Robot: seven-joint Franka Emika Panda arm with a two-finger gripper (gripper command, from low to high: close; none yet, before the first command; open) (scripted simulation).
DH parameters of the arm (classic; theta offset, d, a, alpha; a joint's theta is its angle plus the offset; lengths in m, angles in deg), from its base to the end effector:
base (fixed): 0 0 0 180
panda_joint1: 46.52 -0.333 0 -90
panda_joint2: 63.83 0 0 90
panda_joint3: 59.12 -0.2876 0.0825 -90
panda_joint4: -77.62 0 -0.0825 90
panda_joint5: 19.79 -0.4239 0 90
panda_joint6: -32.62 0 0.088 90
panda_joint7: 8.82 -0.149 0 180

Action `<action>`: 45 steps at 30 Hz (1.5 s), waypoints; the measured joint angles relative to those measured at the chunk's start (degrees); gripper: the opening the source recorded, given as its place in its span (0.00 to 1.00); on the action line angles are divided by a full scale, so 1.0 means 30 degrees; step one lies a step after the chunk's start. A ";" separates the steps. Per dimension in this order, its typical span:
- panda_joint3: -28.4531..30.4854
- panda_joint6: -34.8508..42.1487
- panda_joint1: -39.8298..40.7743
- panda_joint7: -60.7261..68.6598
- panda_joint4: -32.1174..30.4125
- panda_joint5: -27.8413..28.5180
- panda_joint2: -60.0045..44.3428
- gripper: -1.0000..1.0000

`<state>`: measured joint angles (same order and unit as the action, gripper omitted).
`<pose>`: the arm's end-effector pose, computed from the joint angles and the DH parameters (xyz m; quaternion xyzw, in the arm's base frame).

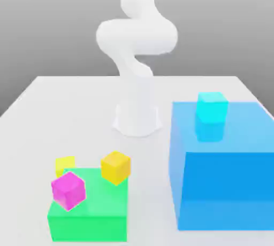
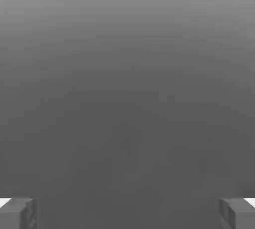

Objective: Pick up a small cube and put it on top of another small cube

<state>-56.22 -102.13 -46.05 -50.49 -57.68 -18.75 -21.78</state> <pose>0.4604 -0.0312 0.6064 -0.8653 0.3547 -0.3311 0.1254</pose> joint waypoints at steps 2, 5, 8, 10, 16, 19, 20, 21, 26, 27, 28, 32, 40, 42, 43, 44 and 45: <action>0.0970 -0.0963 0.0134 0.1324 -0.1101 0.0344 -0.1227 0.50; 0.2405 -0.2360 0.0369 0.3291 -0.2698 0.0807 -0.3012 0.50; 0.3867 -0.3745 0.0627 0.5284 -0.4294 0.1243 -0.4791 0.50; 0.4859 -0.4696 0.0832 0.6684 -0.5383 0.1502 -0.6022 0.50; 0.8016 -0.8000 0.1687 1.1688 -0.8953 0.2012 -1.0458 0.50; 0.8814 -1.0063 0.2035 1.5107 -1.0137 0.0295 -1.3351 0.50; 0.8544 -1.0572 0.2182 1.6108 -1.0143 -0.0836 -1.4070 0.50; 0.7993 -1.1031 0.2400 1.7098 -1.0080 -0.2081 -1.4728 0.50; 0.3205 -1.3109 0.5798 2.1243 -0.9454 -0.7632 -1.7632 0.50; 0.2180 -1.3529 0.6629 2.1831 -0.9327 -0.8410 -1.8176 0.50; 0.1319 -1.3898 0.7354 2.2241 -0.9232 -0.8953 -1.8628 0.00; 0.1319 -1.3854 0.7358 2.2227 -0.9231 -0.8941 -1.8625 0.00; 0.4652 -1.2164 0.5141 1.8997 -0.9813 -0.4559 -1.6276 0.00; 0.5377 -1.1339 0.5084 1.7303 -1.0069 -0.2223 -1.5128 0.00; 0.5481 -1.0915 0.5281 1.6584 -1.0189 -0.1233 -1.4561 0.00; 0.5515 -1.0489 0.5565 1.5980 -1.0307 -0.0406 -1.4005 0.00; 0.5391 -1.0036 0.5824 1.5475 -1.0401 0.0214 -1.3460 0.00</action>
<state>-40.04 -132.24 -28.58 -4.07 -88.89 -18.10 -62.16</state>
